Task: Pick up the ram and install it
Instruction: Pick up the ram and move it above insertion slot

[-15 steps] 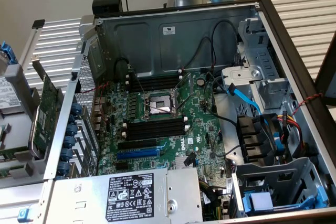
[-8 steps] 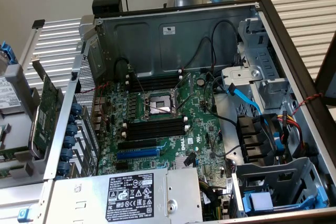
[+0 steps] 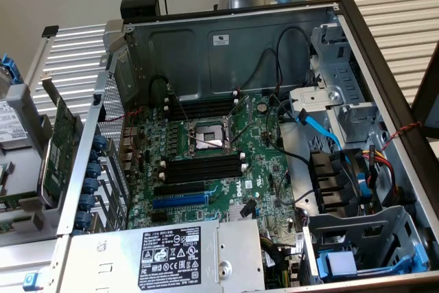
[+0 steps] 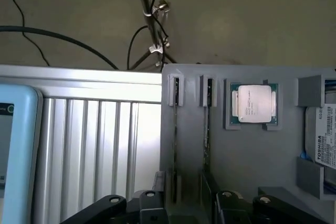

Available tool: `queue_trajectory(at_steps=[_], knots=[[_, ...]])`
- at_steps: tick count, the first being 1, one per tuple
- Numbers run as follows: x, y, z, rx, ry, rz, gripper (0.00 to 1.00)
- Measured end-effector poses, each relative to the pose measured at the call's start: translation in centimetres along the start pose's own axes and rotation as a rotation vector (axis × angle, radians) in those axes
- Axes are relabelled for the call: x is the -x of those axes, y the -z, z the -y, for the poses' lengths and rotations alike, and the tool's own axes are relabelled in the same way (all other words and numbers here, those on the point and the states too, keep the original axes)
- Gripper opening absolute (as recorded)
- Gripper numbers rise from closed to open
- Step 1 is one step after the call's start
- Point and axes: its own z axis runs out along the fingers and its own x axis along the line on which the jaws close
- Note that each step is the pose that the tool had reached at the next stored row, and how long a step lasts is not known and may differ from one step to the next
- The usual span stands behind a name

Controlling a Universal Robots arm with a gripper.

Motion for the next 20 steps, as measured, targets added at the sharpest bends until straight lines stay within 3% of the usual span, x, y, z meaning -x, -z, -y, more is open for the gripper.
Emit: queue_trajectory(at_steps=[6,20], knots=[[-0.2,-1.09,0.14,0.0069,0.0,0.0002,0.41],[-0.3,-3.64,0.33,0.011,0.0,0.0005,0.41]])
